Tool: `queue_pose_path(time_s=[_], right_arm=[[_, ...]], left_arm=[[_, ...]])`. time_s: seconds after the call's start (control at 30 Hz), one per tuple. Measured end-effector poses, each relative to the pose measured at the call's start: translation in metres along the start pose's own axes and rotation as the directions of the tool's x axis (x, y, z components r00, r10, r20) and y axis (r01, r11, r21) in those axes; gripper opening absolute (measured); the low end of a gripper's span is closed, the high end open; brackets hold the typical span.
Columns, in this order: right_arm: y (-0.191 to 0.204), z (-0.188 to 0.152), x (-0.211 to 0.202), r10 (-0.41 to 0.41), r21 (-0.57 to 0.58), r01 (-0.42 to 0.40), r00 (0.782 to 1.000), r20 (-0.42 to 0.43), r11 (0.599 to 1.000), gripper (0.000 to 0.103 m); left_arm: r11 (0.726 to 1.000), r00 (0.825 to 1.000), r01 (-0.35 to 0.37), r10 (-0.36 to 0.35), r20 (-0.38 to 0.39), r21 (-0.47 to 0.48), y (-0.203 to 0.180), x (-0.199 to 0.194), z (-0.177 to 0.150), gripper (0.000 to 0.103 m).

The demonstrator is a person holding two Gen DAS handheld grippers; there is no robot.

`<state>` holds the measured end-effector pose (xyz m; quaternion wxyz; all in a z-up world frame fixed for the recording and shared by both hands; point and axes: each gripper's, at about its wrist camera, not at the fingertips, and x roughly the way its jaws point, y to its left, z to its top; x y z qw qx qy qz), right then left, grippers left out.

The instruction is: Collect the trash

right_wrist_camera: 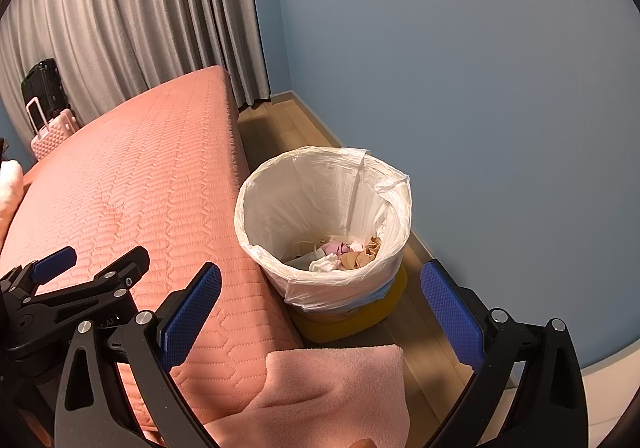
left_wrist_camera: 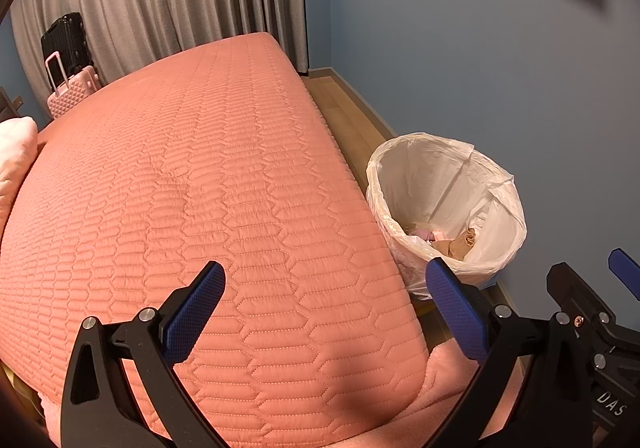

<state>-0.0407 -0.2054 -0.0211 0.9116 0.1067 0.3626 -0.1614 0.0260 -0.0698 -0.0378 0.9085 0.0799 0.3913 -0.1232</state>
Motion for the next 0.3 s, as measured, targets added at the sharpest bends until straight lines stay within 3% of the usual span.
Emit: queue_pose_path(time_s=[0.3], right_arm=[[-0.0006, -0.0007, 0.0002, -0.003, 0.007, 0.003, 1.0, -0.004, 1.0, 0.097]], left_arm=[[1.0, 1.0, 0.004, -0.005, -0.01, -0.009, 0.0013, 0.0013, 0.0009, 0.096]])
